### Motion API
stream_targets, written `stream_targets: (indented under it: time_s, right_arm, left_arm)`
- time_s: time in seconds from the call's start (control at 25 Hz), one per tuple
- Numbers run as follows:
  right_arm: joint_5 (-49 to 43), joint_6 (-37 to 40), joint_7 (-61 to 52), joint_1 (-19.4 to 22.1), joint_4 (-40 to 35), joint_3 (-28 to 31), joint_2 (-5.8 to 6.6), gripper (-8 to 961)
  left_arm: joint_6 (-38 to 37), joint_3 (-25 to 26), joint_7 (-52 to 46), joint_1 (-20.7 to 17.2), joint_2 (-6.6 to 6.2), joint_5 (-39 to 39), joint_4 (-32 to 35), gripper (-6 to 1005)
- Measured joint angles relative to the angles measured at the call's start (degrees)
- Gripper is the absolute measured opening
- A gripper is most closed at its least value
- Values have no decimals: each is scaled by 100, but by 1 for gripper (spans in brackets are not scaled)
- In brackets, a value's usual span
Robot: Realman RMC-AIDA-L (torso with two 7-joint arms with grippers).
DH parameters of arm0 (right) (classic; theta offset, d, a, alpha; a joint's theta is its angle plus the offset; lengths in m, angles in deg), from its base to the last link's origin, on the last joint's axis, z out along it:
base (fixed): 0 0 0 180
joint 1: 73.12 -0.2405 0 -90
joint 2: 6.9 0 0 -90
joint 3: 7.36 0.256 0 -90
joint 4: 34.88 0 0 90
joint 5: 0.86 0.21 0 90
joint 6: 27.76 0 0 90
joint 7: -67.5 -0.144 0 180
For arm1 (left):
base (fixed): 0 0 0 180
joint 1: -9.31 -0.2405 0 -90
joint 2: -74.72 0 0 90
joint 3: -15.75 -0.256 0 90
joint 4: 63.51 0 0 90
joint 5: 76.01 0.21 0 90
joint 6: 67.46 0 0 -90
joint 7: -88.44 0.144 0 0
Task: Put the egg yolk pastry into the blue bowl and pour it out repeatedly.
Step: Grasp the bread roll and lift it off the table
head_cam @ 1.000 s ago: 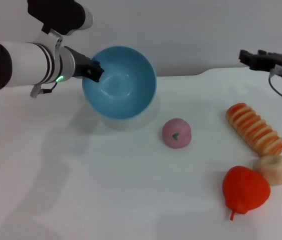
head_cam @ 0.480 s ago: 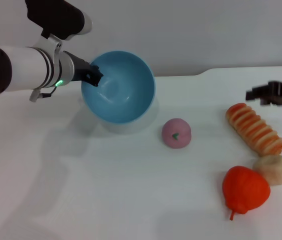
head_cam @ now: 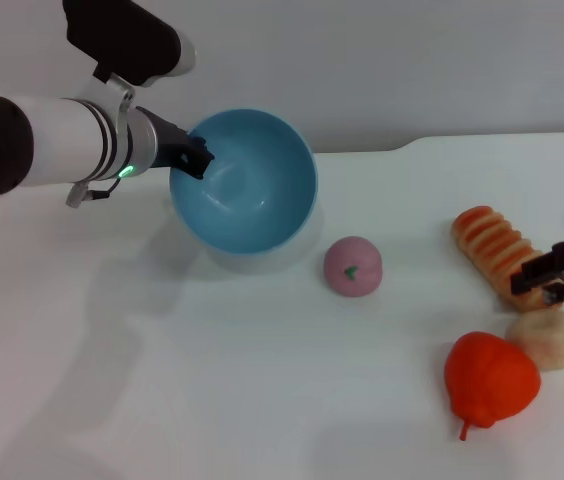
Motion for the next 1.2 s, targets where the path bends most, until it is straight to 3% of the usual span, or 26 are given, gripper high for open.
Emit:
stream_targets:
  time_s: [0.6, 1.0, 1.2]
  right_arm:
    - [-580, 255, -87, 91, 395, 459, 42, 433]
    - [-708, -467, 23, 123, 924, 611, 4, 433]
    - [-193, -707, 361, 33, 1293, 609, -1, 433]
  left_arm:
    - [27, -136, 0, 28, 16, -8, -49, -1]
    - [32, -134, 0, 3, 14, -9, -59, 0]
    - [32, -150, 0, -2, 13, -8, -60, 0]
